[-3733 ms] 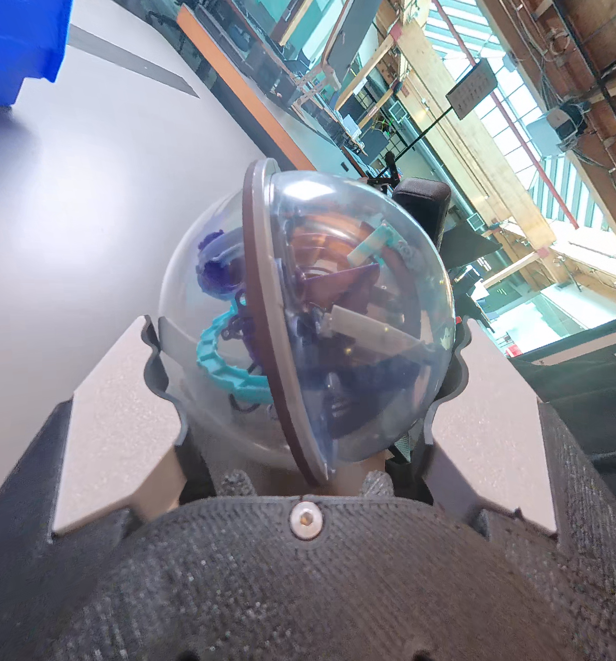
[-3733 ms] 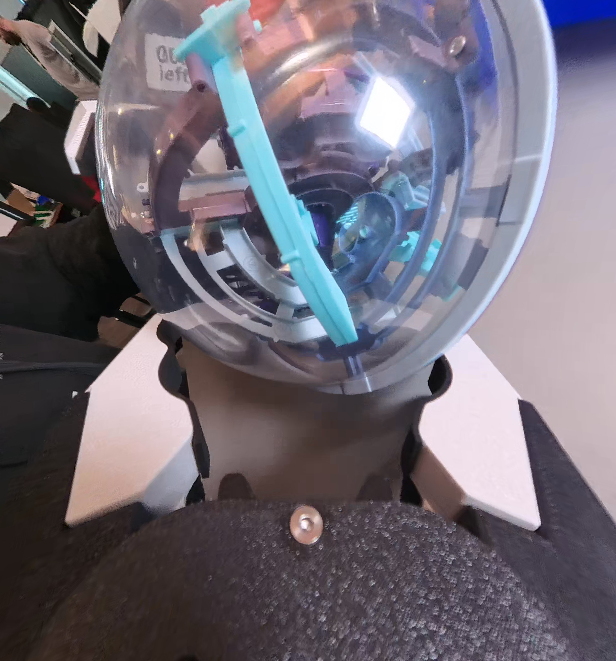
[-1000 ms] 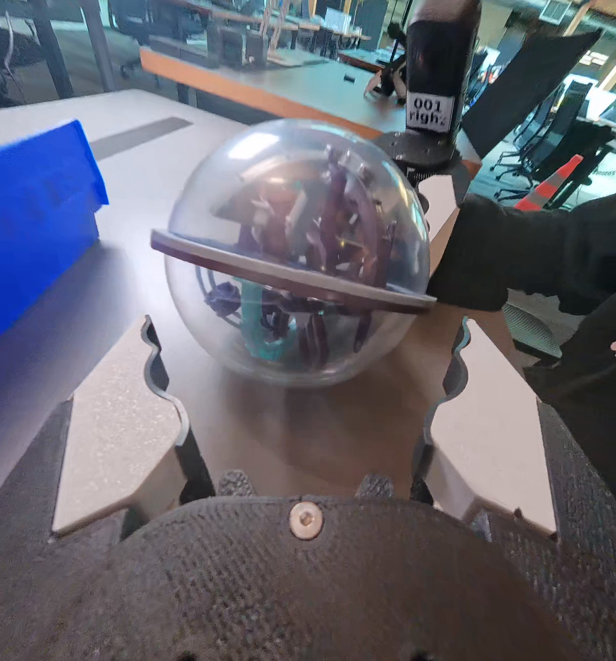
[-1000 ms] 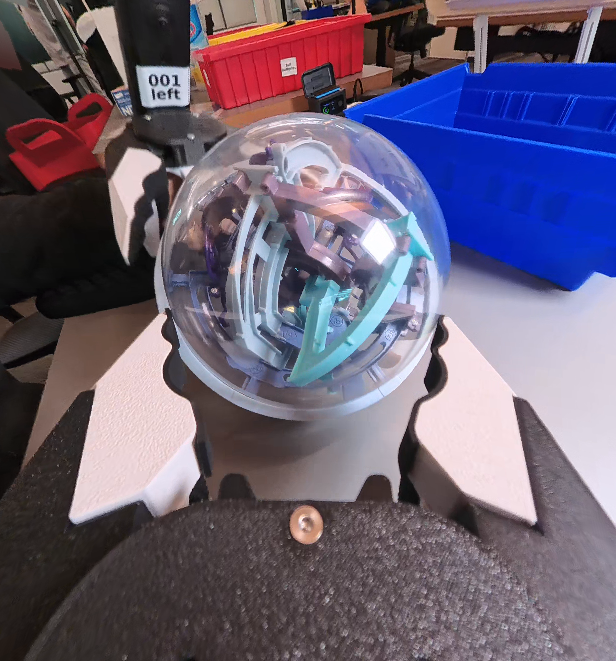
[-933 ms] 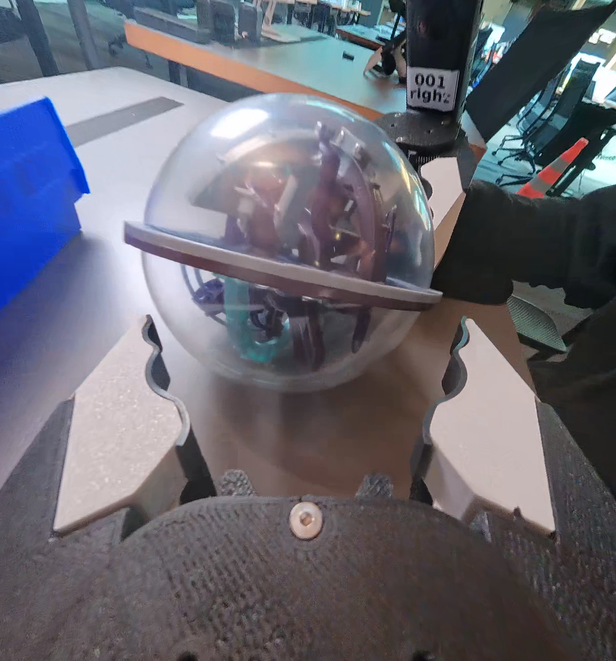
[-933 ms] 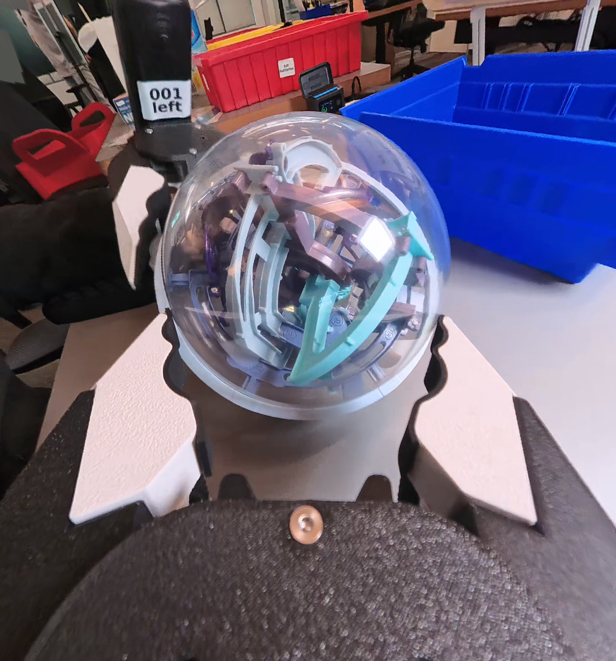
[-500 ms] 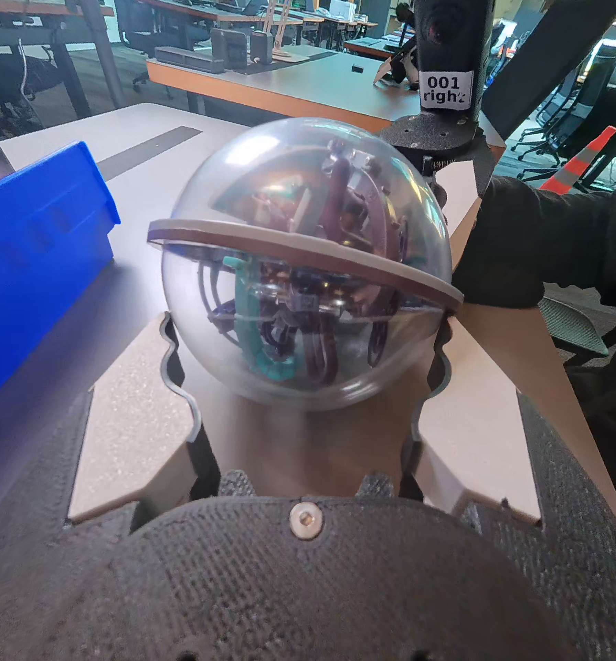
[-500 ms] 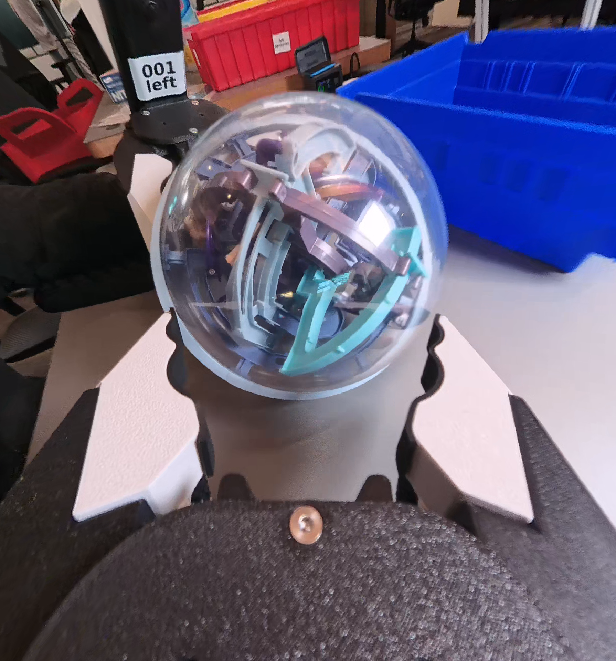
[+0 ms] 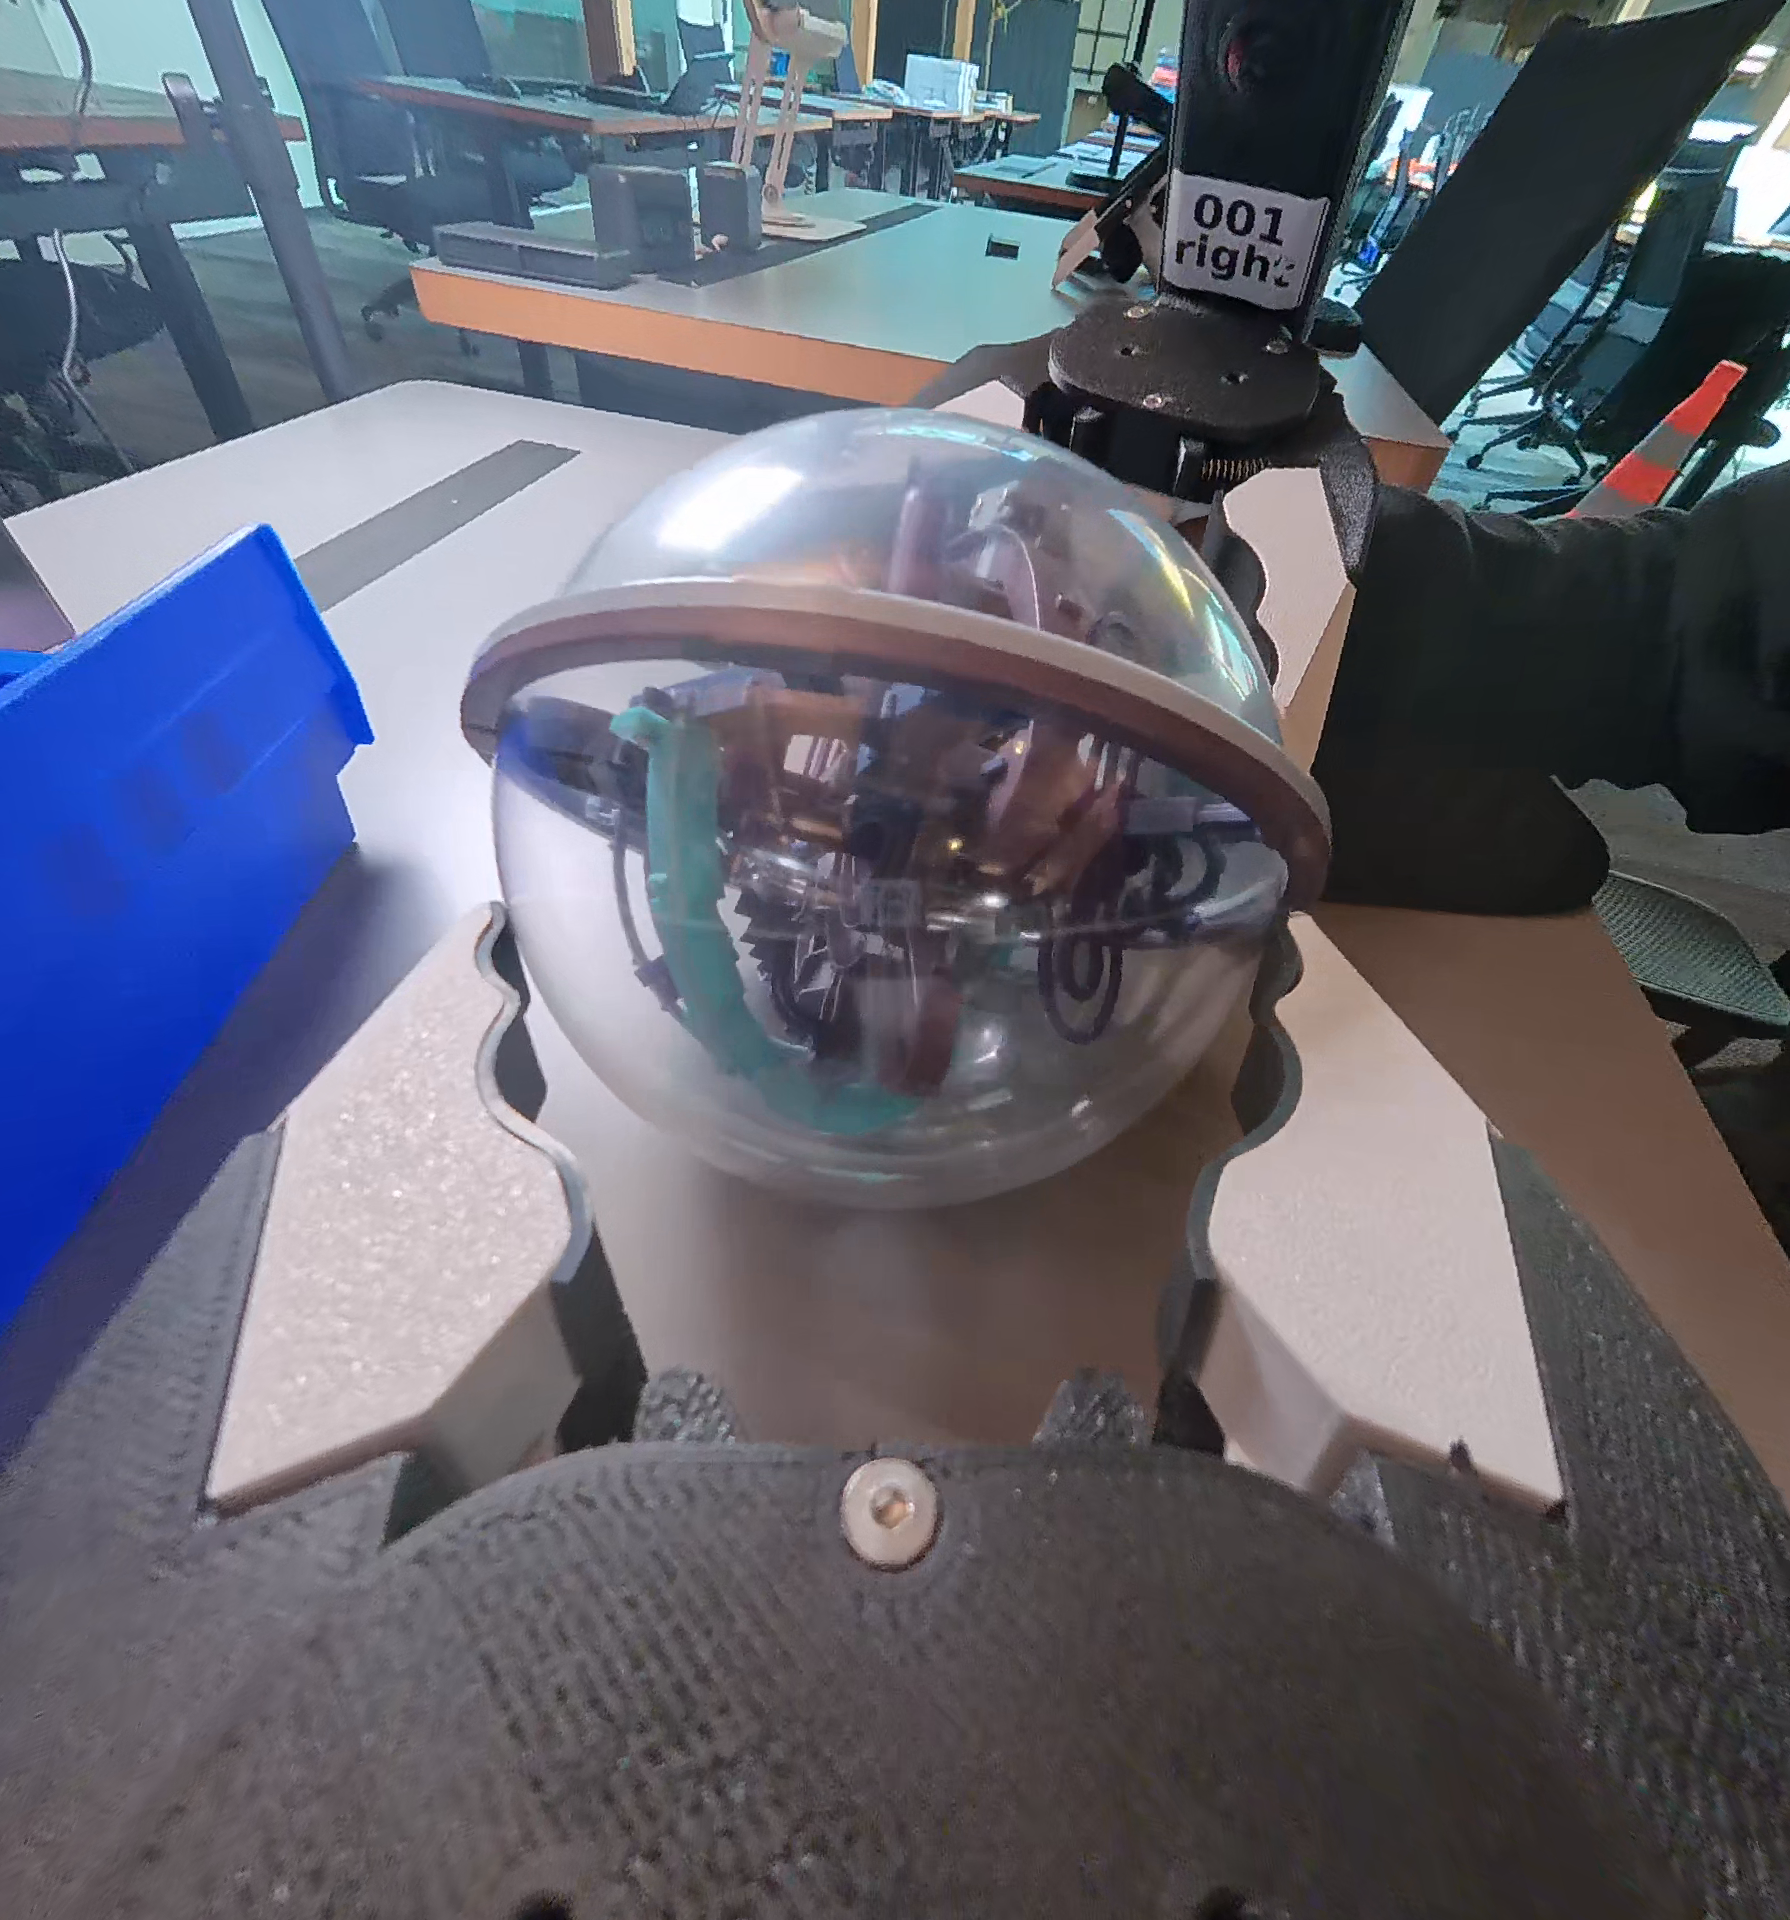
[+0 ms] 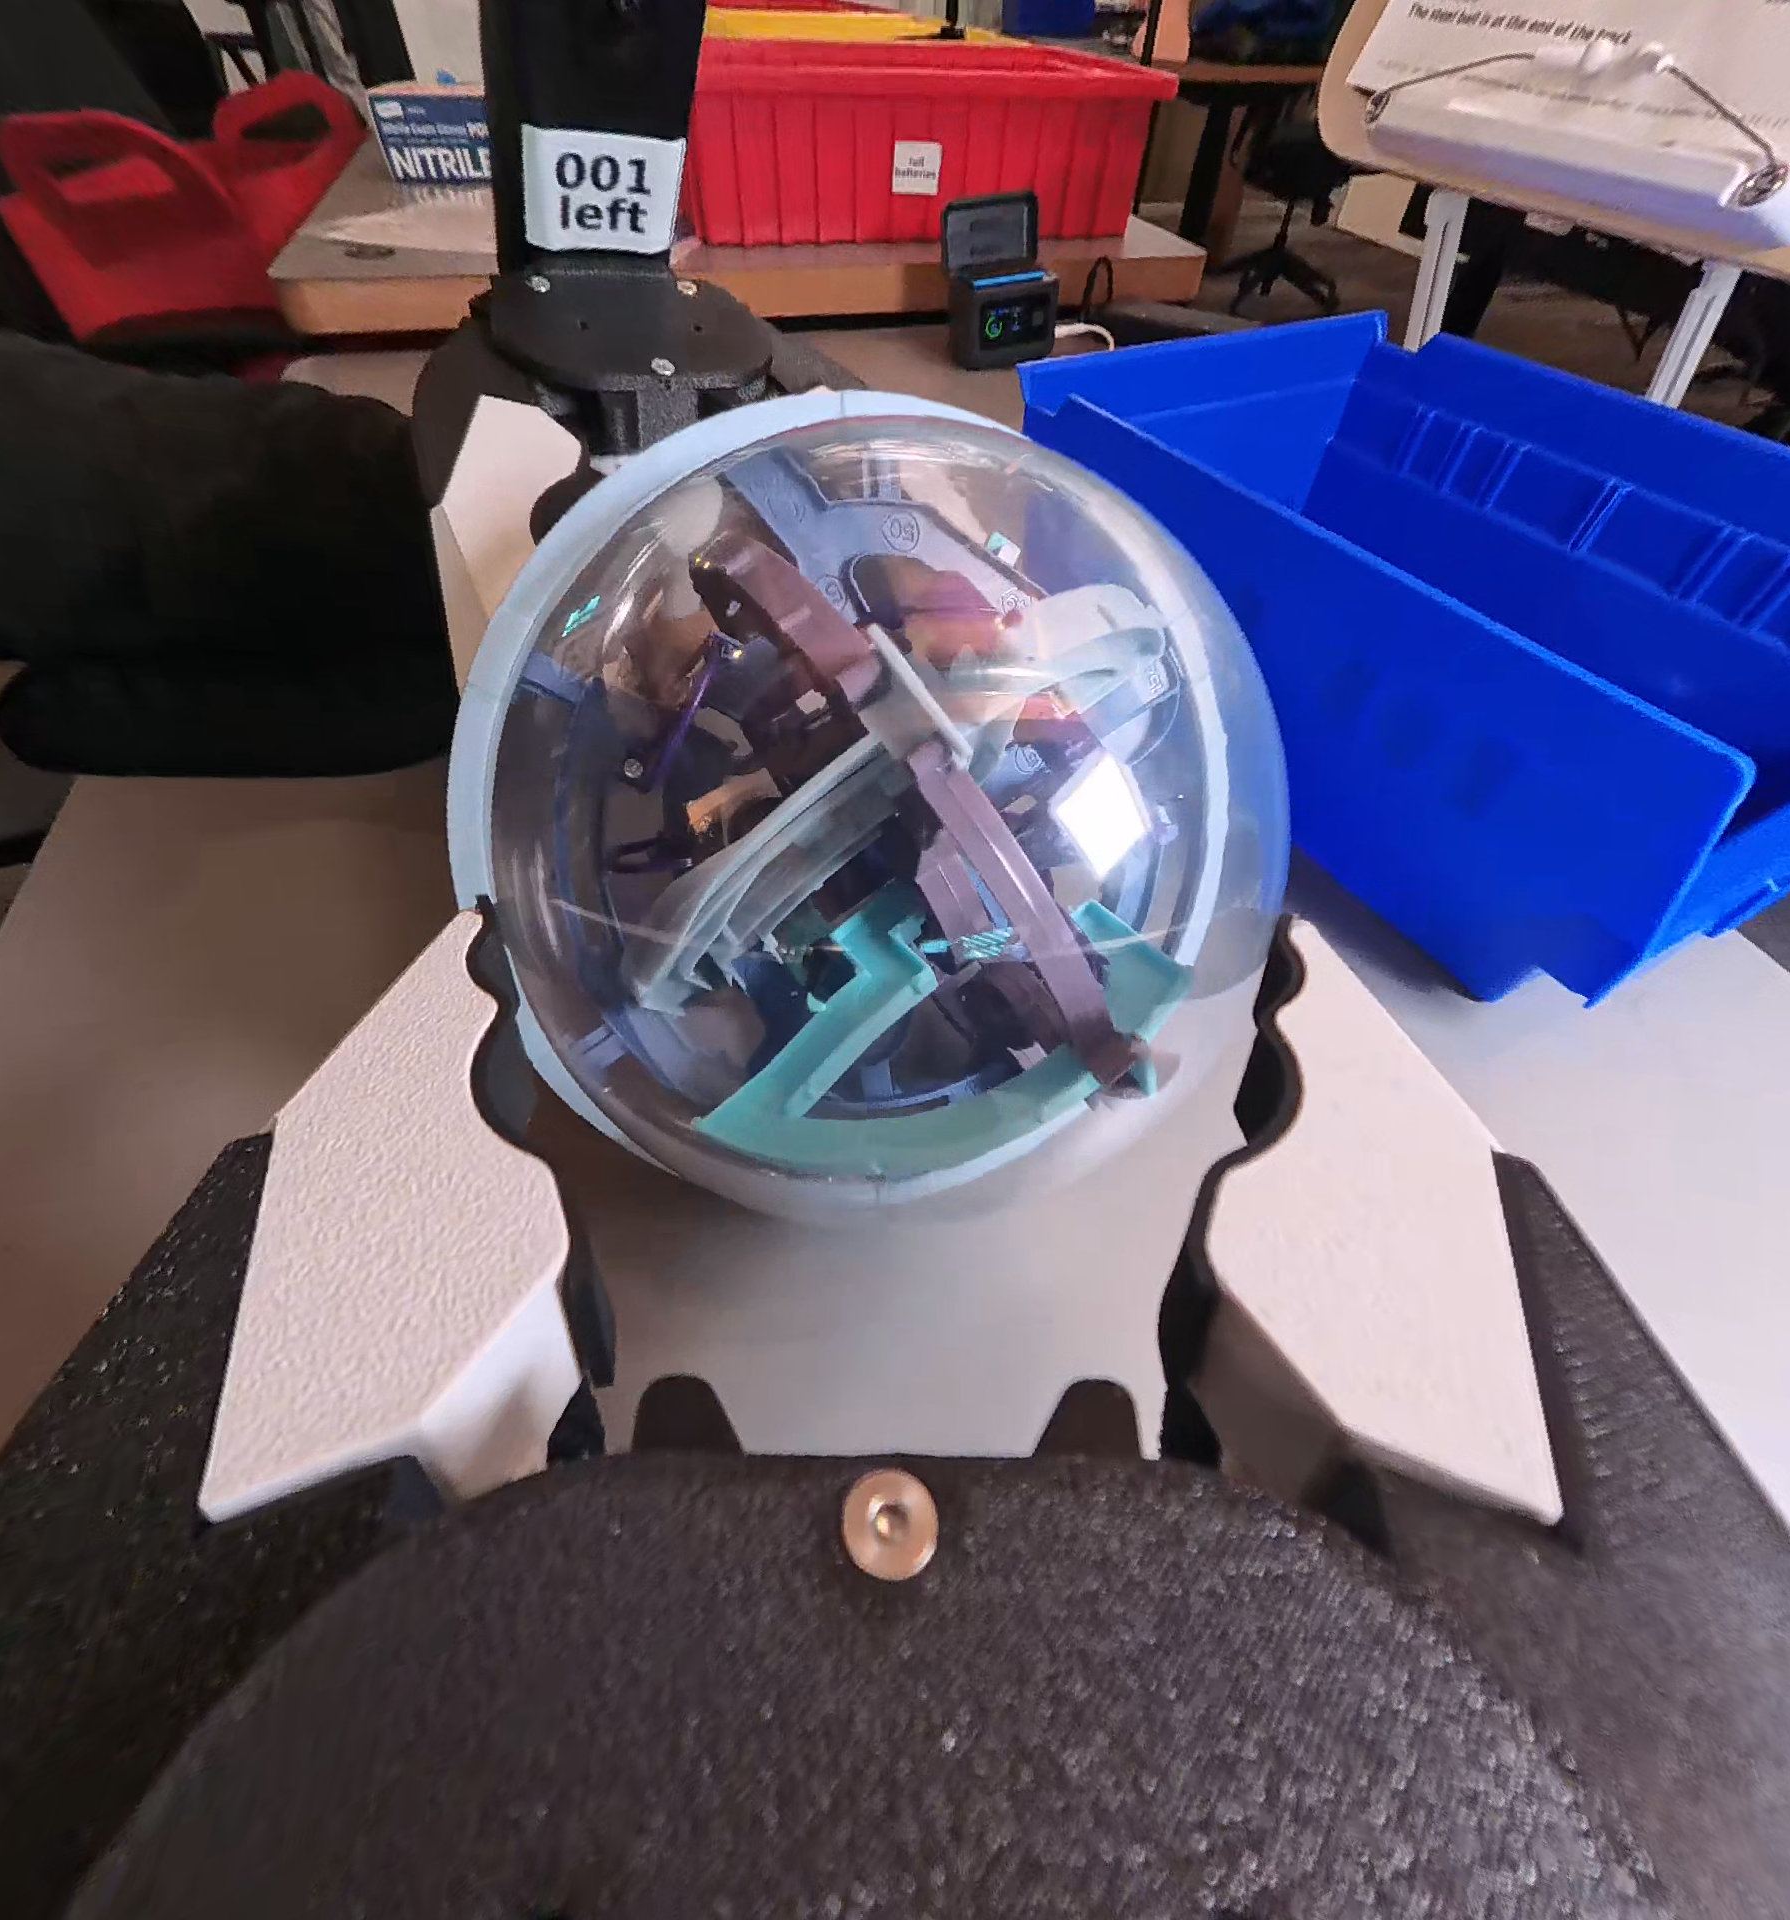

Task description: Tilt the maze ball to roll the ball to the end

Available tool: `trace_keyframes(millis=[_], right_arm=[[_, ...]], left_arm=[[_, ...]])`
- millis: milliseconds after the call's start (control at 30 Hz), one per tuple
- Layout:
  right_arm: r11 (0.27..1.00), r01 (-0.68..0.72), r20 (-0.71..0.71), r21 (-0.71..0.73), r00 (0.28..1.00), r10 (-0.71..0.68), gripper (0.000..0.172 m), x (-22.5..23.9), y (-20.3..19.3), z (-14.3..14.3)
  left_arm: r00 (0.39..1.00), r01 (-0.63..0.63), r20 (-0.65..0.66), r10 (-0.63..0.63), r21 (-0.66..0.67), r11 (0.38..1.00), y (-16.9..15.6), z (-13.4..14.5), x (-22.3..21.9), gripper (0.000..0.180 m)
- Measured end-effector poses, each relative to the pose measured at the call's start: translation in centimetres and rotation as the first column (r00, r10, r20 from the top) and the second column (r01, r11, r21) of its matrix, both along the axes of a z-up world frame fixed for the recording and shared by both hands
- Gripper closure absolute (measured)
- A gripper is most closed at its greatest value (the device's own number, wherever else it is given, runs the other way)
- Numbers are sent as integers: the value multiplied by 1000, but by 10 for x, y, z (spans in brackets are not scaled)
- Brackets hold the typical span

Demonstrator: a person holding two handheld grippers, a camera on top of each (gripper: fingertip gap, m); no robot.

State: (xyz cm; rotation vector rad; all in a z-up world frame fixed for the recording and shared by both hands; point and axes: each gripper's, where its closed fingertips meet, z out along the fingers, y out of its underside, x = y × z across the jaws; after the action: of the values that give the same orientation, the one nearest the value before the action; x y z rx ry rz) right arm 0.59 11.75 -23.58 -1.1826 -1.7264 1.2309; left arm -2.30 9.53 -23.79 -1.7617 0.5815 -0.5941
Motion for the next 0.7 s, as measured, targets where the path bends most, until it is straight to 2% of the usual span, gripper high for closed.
trace_keyframes(millis=[333,433,700], right_arm=[[999,-11,-42,-33,999,10,35,5,1,-3],[999,-7,-47,-36,999,6,35,5,1,-3],[999,4,-69,-34,998,-7,36,5,0,-3]], left_arm=[[1000,-19,23,18,52,998,-4,6,0,51],[999,-29,27,29,29,999,-8,0,-4,54],[999,-42,6,43,-20,999,-6,-12,2,47]])
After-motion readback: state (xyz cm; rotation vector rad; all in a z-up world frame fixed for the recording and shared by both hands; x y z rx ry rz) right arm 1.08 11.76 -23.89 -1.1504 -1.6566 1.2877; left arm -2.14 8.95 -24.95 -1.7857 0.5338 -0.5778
